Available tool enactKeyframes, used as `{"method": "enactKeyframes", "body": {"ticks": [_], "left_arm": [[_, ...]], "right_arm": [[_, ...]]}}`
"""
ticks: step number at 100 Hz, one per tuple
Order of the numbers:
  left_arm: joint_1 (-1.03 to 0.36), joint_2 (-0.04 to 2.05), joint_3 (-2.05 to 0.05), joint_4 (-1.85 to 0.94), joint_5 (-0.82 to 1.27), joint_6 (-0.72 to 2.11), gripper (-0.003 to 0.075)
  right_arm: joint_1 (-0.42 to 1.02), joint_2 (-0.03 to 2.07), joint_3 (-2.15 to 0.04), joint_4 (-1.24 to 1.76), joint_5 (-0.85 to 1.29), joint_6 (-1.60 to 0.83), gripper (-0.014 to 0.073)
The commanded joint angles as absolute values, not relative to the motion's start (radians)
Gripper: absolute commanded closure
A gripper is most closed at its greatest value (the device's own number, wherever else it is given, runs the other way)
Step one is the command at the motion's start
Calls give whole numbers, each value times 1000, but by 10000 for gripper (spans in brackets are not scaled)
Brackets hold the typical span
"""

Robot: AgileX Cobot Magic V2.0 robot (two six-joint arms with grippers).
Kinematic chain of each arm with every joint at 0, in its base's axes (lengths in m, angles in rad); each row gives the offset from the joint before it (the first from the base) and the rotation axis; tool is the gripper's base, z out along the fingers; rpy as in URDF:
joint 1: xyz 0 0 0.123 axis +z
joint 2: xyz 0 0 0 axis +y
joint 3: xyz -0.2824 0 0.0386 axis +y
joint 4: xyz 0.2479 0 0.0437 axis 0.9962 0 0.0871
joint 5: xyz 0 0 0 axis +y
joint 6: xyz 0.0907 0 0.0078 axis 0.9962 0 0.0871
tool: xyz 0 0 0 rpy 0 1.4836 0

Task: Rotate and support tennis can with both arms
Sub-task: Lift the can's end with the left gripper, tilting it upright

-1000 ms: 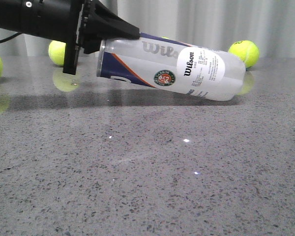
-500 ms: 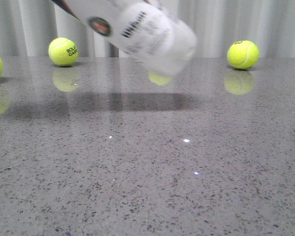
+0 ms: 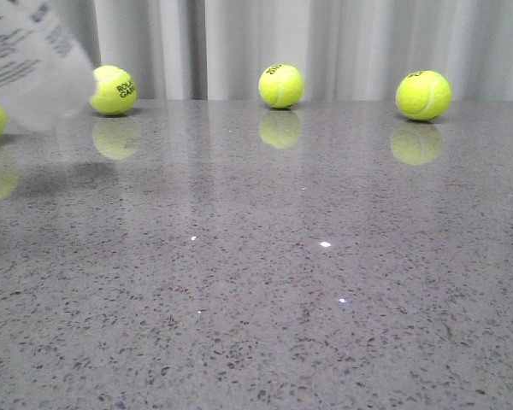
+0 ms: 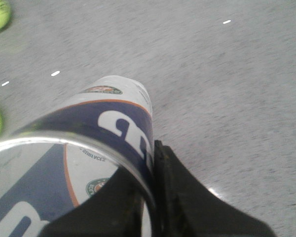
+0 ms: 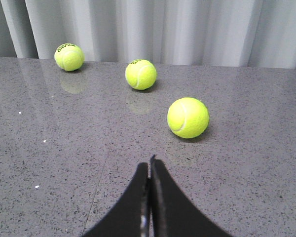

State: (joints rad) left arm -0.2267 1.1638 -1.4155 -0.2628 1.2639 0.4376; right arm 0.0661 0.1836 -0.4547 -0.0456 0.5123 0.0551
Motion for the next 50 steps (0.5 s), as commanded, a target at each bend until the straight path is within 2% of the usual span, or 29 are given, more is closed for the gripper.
{"method": "enactKeyframes", "body": {"ticks": [1, 50], "left_arm": [[-225, 1141, -1442, -252, 1274, 408, 741], [-225, 1158, -1342, -228, 1274, 408, 732]], "right_arm": [[61, 192, -479, -58, 426, 55, 664], [61, 192, -479, -58, 427, 55, 664]]}}
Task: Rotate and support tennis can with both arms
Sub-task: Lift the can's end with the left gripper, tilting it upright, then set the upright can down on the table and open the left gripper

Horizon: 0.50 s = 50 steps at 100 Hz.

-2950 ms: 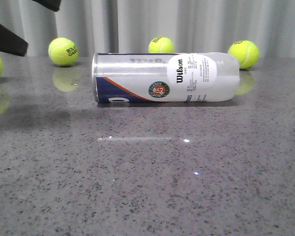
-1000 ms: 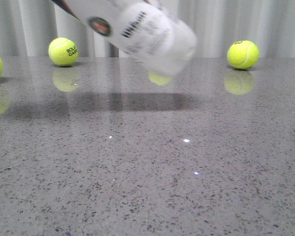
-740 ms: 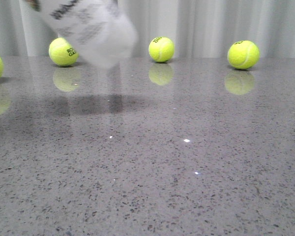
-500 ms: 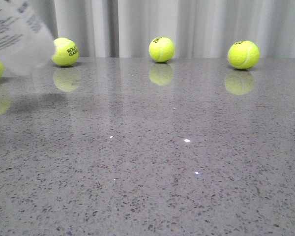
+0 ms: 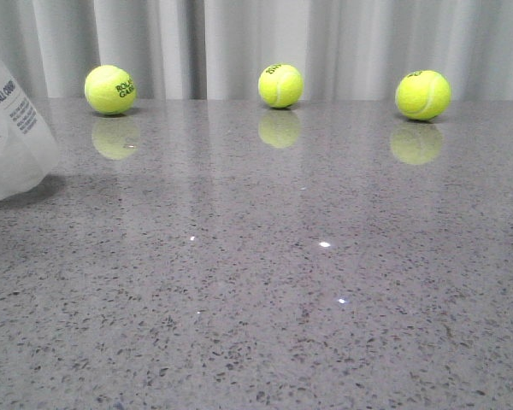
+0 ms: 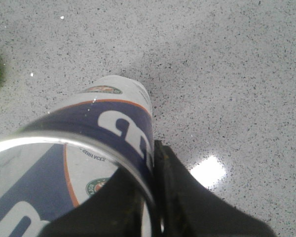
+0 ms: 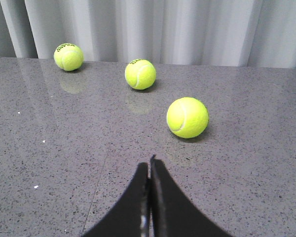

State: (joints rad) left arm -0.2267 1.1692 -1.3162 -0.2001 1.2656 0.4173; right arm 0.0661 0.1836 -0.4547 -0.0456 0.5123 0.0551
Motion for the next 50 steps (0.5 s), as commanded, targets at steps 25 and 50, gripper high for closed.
{"method": "enactKeyframes", "body": {"ticks": [25, 50], "left_arm": [[-225, 1229, -1358, -282, 1268, 408, 429], [-225, 1337, -1516, -305, 1274, 409, 226]], "right_arm": [[61, 192, -479, -58, 427, 55, 664], [61, 192, -479, -58, 427, 55, 664]]}}
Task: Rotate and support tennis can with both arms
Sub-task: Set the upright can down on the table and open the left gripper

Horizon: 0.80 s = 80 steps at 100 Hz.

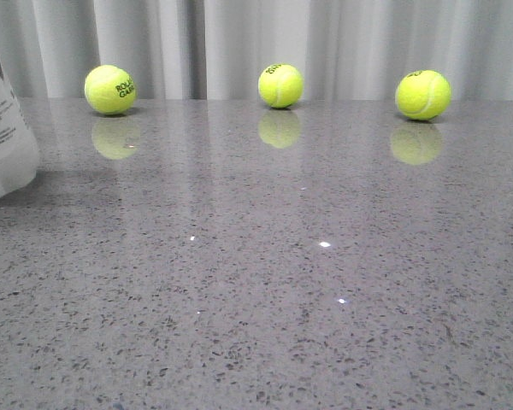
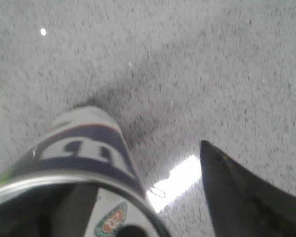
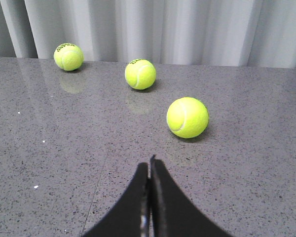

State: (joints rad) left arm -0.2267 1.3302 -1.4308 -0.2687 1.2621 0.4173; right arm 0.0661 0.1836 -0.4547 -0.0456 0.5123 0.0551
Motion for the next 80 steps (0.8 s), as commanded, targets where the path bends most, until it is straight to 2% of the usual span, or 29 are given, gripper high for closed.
{"method": "enactKeyframes", "body": {"ticks": [1, 23, 46, 80], "left_arm": [[-225, 1341, -1516, -305, 1274, 409, 227], [-225, 1410, -1621, -294, 1274, 409, 227], [-225, 1412, -1635, -290, 1274, 412, 227], [-225, 1319, -1644, -285, 1272, 384, 227]], "right_arm": [[61, 192, -479, -58, 427, 55, 664], [61, 192, -479, -58, 427, 55, 664], [61, 192, -479, -58, 427, 55, 664], [61, 192, -479, -58, 427, 55, 664]]}}
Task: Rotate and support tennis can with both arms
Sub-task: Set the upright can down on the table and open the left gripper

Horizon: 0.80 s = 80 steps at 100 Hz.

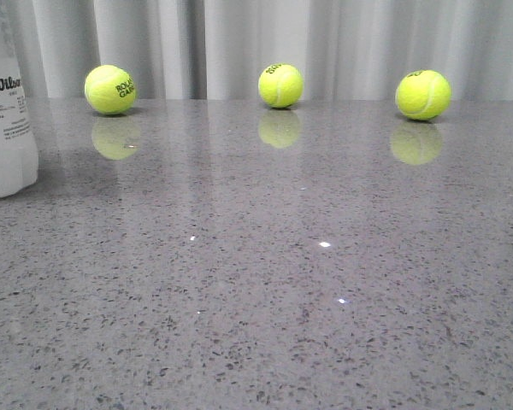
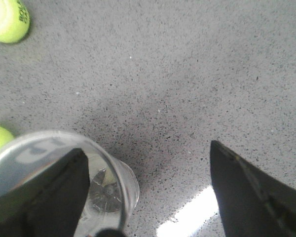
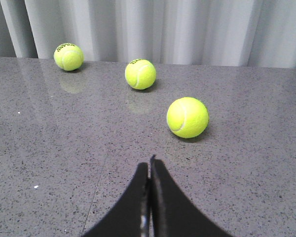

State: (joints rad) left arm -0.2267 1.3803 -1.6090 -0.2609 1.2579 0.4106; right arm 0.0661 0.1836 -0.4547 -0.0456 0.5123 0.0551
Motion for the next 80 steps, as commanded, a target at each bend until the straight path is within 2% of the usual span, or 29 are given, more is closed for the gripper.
{"method": "enactKeyframes", "body": {"ticks": [1, 36, 80], "left_arm": [[-225, 1314, -1644, -285, 1272, 379, 227], [-225, 1137, -1565, -241, 1186, 299, 227], [-225, 672, -1010, -238, 693, 219, 227]], "right_arm": [[61, 192, -479, -58, 427, 55, 664], [61, 192, -479, -58, 427, 55, 664], [61, 192, -479, -58, 427, 55, 664]]}}
